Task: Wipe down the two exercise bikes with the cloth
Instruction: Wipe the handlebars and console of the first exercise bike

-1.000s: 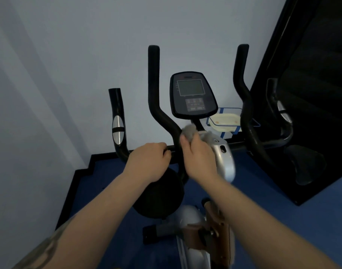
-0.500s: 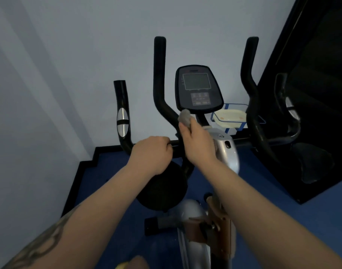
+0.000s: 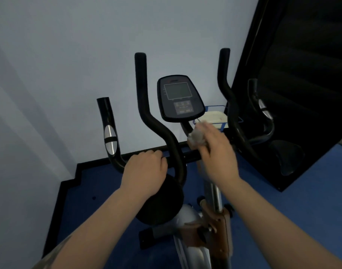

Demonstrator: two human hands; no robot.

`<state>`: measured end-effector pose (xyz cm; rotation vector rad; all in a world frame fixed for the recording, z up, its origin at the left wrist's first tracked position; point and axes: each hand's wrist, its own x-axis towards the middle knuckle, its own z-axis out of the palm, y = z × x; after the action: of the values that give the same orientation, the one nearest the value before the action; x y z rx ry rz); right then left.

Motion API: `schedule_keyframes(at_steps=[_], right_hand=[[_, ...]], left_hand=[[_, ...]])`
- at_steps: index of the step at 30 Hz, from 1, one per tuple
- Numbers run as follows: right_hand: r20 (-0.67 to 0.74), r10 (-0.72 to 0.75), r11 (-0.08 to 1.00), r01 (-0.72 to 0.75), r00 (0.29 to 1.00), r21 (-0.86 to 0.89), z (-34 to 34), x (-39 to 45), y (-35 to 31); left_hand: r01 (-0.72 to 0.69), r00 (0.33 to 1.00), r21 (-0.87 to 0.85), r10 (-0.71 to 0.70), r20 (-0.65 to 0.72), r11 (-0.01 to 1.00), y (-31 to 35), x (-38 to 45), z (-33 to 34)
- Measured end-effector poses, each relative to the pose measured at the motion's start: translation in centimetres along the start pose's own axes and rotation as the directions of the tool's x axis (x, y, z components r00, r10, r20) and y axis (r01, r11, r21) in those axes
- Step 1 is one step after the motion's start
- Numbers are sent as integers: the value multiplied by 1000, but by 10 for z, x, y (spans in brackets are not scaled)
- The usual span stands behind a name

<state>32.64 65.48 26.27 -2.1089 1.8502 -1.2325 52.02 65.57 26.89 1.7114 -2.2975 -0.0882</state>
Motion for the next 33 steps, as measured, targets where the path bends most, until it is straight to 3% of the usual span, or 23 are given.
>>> schedule_keyframes(at_steps=[2,4,6,9,10,14,15,17,19,21,25,30,33], right_hand=[[51,-71,953,83,996,-292,17,-24,5],[82,-112,911,136,990,-391,23,-42,10],[66,-91,922,109,994,-371,19,-31,21],[-68,280,953,-285,958,-100,11,4,23],[-94,323,940,-331,942,-80,13,4,21],[-104,30,958,-59,994,-281,20,-38,21],[-76,15,958,-37,997,-286,17,-36,26],[-37,144,959,-148,989,-242,13,-10,30],[-3,257,920,-246,966,-306,17,22,24],[42,187,896,-153,981,-417,23,33,4],[110,47,984,-26,993,-178,37,-2,-25],[233,233,969,-206,944,-136,35,23,-25],[208,304,947,-319,929,41,48,28,-48]], left_hand=[[-6,1000,-5,6,-4,1000,-1,-1,1],[-9,1000,-24,9,4,1000,-2,-1,0],[-11,1000,-36,12,14,999,-2,-1,0],[1,1000,-60,0,19,998,-2,-1,0],[8,1000,-72,-6,21,997,-2,-1,0],[16,999,-97,-13,37,995,-2,1,0],[13,999,-105,-9,39,994,-2,3,0],[16,999,-114,-10,51,993,-2,6,1],[23,998,-105,-17,58,994,-2,7,1],[21,999,-91,-16,52,996,-2,7,2],[40,999,-136,-38,13,990,-5,5,2],[47,993,-263,-72,-88,964,-3,2,-2],[57,975,-440,-144,-168,896,-8,-2,-5]])
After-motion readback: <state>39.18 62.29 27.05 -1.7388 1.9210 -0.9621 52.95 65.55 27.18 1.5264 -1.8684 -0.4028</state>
